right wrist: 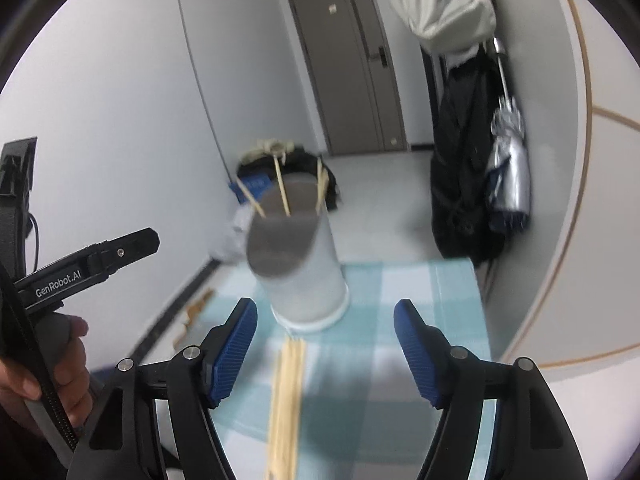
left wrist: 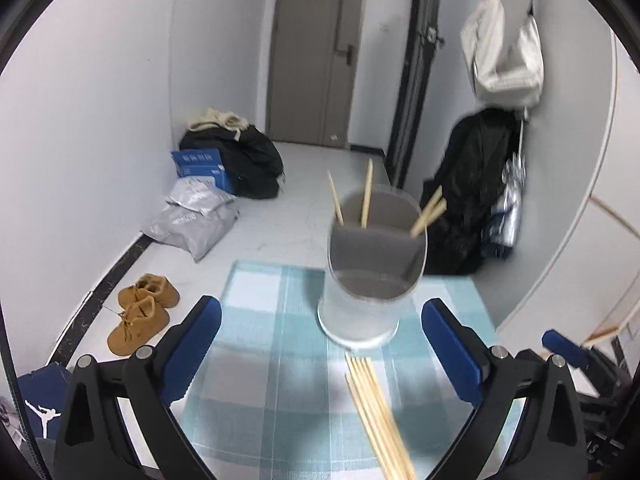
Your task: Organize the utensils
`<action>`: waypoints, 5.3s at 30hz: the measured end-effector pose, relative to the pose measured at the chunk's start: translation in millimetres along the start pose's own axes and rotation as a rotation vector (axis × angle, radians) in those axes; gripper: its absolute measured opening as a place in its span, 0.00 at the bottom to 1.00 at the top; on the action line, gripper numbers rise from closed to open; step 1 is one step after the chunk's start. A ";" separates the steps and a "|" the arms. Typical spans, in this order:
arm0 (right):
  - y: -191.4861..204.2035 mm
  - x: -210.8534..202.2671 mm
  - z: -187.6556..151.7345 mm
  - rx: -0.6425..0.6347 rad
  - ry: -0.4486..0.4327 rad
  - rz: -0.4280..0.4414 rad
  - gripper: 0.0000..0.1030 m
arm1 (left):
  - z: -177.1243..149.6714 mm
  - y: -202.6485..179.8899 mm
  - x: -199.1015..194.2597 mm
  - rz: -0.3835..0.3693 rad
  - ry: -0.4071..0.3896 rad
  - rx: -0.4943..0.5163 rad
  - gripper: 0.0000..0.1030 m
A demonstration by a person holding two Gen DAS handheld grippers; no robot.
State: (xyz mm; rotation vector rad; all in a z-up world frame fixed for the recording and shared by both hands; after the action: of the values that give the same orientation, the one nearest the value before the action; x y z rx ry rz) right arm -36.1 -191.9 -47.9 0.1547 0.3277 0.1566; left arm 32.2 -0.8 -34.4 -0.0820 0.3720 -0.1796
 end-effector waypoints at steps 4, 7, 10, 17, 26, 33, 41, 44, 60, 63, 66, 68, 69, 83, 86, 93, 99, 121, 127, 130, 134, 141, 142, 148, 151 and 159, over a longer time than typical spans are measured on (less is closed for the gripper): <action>-6.8 11.9 -20.9 -0.036 0.080 -0.035 0.69 | -23.0 10.2 14.6 0.013 0.053 0.025 0.96; -12.6 20.3 -36.7 -0.060 0.128 -0.056 0.69 | -33.9 20.5 23.6 0.054 0.068 0.052 0.96; -20.4 29.3 -50.9 -0.028 0.177 -0.082 0.69 | -41.3 25.5 29.0 0.052 0.120 0.029 0.96; -24.3 55.5 -79.8 -0.009 0.294 -0.109 0.65 | -45.0 34.7 35.3 0.074 0.135 0.030 0.96; -12.2 83.4 -92.9 -0.012 0.356 -0.083 0.46 | -48.6 51.5 49.2 0.081 0.171 -0.078 0.96; 5.2 107.0 -106.7 -0.060 0.451 -0.027 0.26 | -45.2 66.8 55.3 0.107 0.178 -0.110 0.96; 25.9 141.4 -112.2 -0.151 0.522 0.037 0.17 | -44.1 79.6 58.9 0.133 0.179 -0.131 0.96; 29.6 153.7 -117.6 -0.160 0.546 0.052 0.15 | -44.2 84.8 59.1 0.141 0.177 -0.143 0.96; 43.3 168.7 -117.2 -0.201 0.574 0.057 0.06 | -43.2 90.0 60.7 0.139 0.179 -0.161 0.96; 42.4 170.0 -119.3 -0.199 0.568 0.051 0.06 | -42.3 89.6 59.0 0.139 0.175 -0.157 0.96; 40.2 170.2 -118.8 -0.183 0.570 0.046 0.06 | -44.1 89.6 59.5 0.140 0.183 -0.156 0.96; 37.4 170.8 -117.2 -0.184 0.570 0.041 0.06 | -44.2 88.8 59.9 0.139 0.184 -0.155 0.96; 34.5 170.2 -116.2 -0.179 0.572 0.037 0.06 | -44.0 88.9 59.7 0.140 0.182 -0.153 0.96; 9.0 145.3 -115.0 -0.106 0.594 0.004 0.05 | -44.4 80.2 58.6 0.126 0.198 -0.159 0.96; 9.7 146.6 -115.7 -0.112 0.602 0.001 0.06 | -45.2 76.9 58.6 0.126 0.201 -0.150 0.96; 17.6 150.6 -118.7 -0.144 0.565 0.013 0.08 | -57.2 70.1 61.6 0.126 0.257 -0.155 0.96; 10.8 157.4 -117.0 -0.068 0.537 0.044 0.05 | -74.5 54.6 63.6 0.114 0.310 -0.106 0.96; -106.0 119.1 -40.1 0.580 0.218 0.011 0.05 | -121.7 0.9 76.4 0.049 0.544 0.089 0.96; -107.6 101.5 -32.2 0.585 0.186 -0.002 0.05 | -128.5 3.2 84.4 0.063 0.587 0.031 0.96; -110.9 102.4 -30.6 0.592 0.183 0.002 0.05 | -128.7 3.6 87.1 0.066 0.596 0.013 0.96; -111.8 95.7 -25.4 0.597 0.174 0.013 0.05 | -127.2 0.5 88.1 0.057 0.600 0.016 0.90; -111.0 92.4 -22.2 0.583 0.172 0.019 0.05 | -127.7 -3.5 85.5 0.029 0.567 0.032 0.88; -111.1 92.3 -22.2 0.581 0.172 0.018 0.05 | -127.2 -3.8 85.5 0.028 0.568 0.032 0.88; -112.4 90.6 -21.8 0.581 0.169 0.014 0.05 | -124.7 -2.6 81.5 0.014 0.540 0.038 0.79; -112.0 89.2 -20.2 0.563 0.165 0.013 0.05 | -123.6 -1.4 80.5 0.024 0.530 0.022 0.75; -111.1 87.5 -21.3 0.554 0.166 0.009 0.03 | -122.5 -0.4 77.4 0.028 0.534 0.018 0.67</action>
State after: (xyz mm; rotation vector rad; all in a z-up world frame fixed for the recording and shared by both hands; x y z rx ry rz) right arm 52.9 -282.2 -114.3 0.6935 0.5312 0.0842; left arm 57.9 -21.5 -175.5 -0.0090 0.9034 -0.1760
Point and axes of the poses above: each gripper's, at about its wrist camera, not at the fingertips, and x roughly the way its jaws point, y to its left, z to its top, the point moved 7 cm from there along x, roughly the way its jaws point, and after that the axes turned 15 degrees about -y, right-handed, at the moved point
